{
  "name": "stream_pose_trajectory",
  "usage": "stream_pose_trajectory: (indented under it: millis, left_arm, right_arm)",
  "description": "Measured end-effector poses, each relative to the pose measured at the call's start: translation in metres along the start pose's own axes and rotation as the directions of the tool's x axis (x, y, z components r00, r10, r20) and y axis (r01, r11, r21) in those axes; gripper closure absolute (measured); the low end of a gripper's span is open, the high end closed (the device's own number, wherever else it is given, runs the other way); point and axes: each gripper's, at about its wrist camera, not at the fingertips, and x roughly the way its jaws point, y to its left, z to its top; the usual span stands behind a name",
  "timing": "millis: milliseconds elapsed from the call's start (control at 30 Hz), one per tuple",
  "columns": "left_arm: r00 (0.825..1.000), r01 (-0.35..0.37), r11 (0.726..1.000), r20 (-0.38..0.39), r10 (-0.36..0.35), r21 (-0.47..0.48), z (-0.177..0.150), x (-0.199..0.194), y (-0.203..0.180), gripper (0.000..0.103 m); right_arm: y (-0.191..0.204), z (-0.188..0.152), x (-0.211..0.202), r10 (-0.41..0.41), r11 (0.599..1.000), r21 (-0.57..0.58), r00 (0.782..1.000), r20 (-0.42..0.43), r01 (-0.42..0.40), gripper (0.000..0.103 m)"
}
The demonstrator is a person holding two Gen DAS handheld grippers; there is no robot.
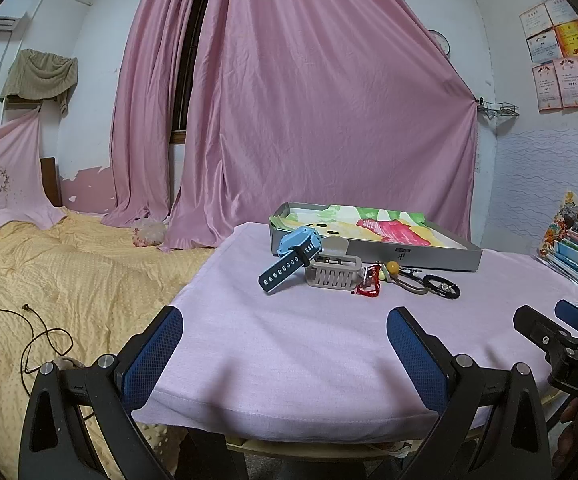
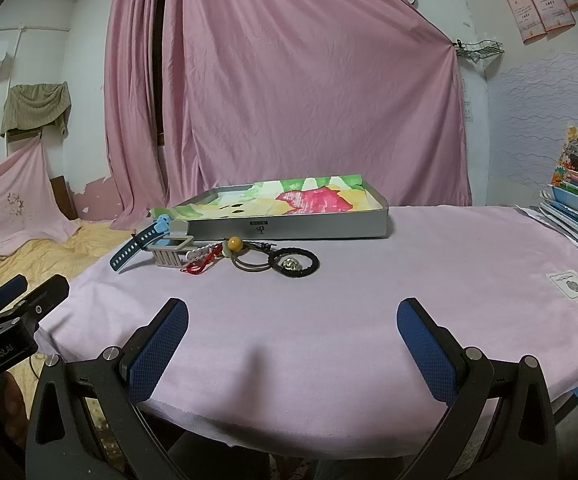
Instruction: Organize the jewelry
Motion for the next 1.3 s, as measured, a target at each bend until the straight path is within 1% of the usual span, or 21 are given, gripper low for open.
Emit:
stream_pose_trajectory:
  millis: [1300]
  left_arm:
    - [1.000, 0.002, 1.000, 0.000, -0.002, -0.001, -0.0001, 0.0002, -0.0002, 0.001]
  right_arm:
    - [0.0019, -0.0021, 0.0014, 0.005, 1.000, 0.001, 1.000, 0.002, -0.005, 0.001]
